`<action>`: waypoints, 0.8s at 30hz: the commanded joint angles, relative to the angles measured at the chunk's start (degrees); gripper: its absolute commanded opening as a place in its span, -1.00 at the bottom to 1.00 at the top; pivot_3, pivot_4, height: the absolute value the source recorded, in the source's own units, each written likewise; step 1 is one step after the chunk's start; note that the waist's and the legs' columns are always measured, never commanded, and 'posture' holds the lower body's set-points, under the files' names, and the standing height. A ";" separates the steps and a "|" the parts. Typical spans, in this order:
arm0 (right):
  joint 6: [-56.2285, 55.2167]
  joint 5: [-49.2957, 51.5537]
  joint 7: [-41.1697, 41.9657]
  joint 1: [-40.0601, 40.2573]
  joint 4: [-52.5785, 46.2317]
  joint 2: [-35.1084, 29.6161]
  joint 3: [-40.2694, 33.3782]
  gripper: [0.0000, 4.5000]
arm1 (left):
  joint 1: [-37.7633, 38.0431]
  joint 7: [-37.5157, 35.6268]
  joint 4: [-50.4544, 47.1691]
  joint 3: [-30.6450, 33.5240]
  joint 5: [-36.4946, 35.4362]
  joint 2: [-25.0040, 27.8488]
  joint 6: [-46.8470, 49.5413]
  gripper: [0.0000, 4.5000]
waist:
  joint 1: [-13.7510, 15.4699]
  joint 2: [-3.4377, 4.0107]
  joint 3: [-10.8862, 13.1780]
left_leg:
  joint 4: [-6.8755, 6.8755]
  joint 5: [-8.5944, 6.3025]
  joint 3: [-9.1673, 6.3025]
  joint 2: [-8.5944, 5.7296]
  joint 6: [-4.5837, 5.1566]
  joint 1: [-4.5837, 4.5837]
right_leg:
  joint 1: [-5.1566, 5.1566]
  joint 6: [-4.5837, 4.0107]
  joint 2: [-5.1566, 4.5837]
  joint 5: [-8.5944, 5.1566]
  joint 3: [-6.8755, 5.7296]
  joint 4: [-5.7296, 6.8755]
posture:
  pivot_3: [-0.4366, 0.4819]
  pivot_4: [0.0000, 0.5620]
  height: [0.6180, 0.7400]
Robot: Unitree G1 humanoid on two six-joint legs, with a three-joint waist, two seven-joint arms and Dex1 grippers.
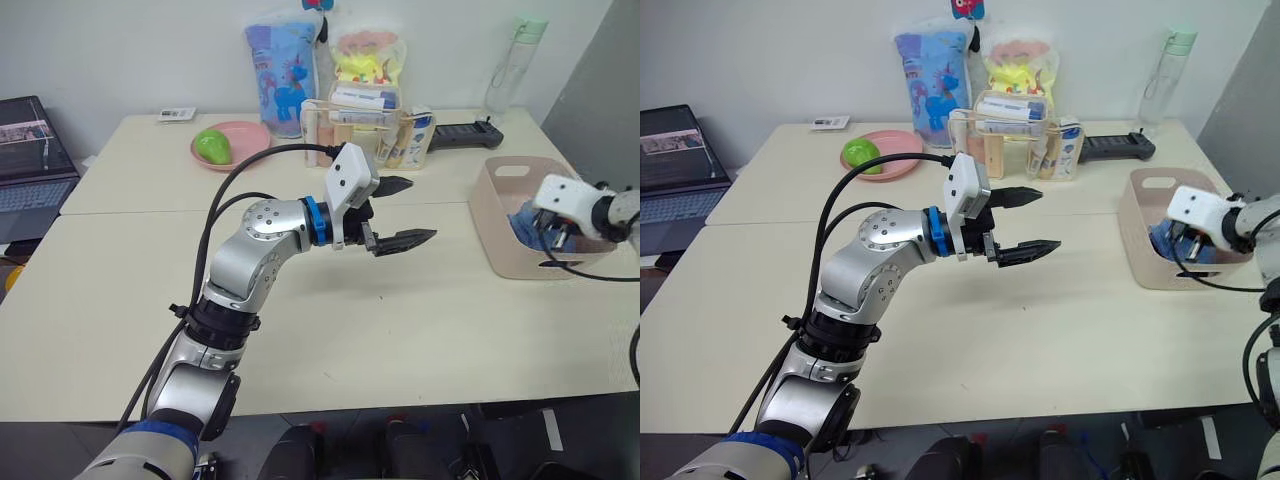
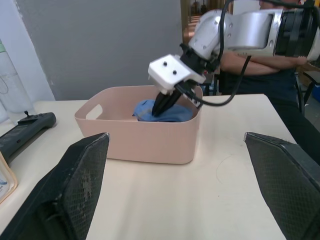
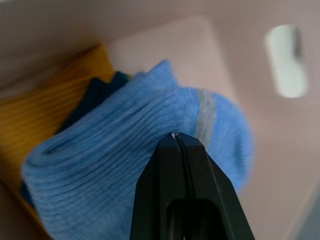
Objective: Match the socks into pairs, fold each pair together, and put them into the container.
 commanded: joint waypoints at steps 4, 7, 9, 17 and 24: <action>-2.99 -1.88 -2.32 -3.95 4.80 -0.54 -0.39 -0.99 | 0.25 0.31 -2.80 0.29 0.07 0.32 -0.12 1.00 | -0.01 0.00 0.00 | 0.00 0.00 -0.01 -0.01 0.00 0.00 | 0.00 0.00 0.00 0.00 -0.01 0.00 | -0.05 -0.47 1.00; -4.06 -1.89 -3.93 -5.51 4.85 -2.00 -1.53 -0.99 | 0.93 0.55 -3.14 0.46 0.19 0.72 0.04 1.00 | -0.01 0.00 0.00 | 0.01 0.00 0.00 -0.01 0.00 0.01 | 0.00 0.00 0.00 0.00 0.01 0.00 | -0.05 -0.47 1.00; -4.62 -1.50 -3.94 -6.73 3.43 -3.24 -2.25 -0.99 | 1.25 0.43 -3.23 1.02 0.09 1.64 0.45 1.00 | -0.01 0.01 0.00 | 0.00 0.00 0.00 -0.01 0.00 0.01 | 0.00 0.00 0.00 0.00 0.01 0.01 | -0.05 -0.47 1.00; 9.58 13.99 -2.68 -3.80 -20.39 2.50 -14.54 -0.43 | 4.36 1.79 0.70 6.95 1.71 8.86 -1.85 1.00 | -0.66 0.03 0.01 | -0.05 0.00 -0.01 0.06 -0.01 0.03 | -0.03 -0.01 0.05 0.00 0.01 0.03 | -0.05 -0.47 1.00; 29.56 24.85 -12.45 13.01 -53.18 17.20 -19.90 0.62 | 13.77 8.63 1.70 12.83 3.96 10.49 -5.12 1.00 | 0.15 0.03 0.00 | 0.04 0.00 -0.18 0.02 -0.01 -0.07 | -0.04 0.00 0.01 0.01 -0.09 0.01 | -0.05 -0.47 1.00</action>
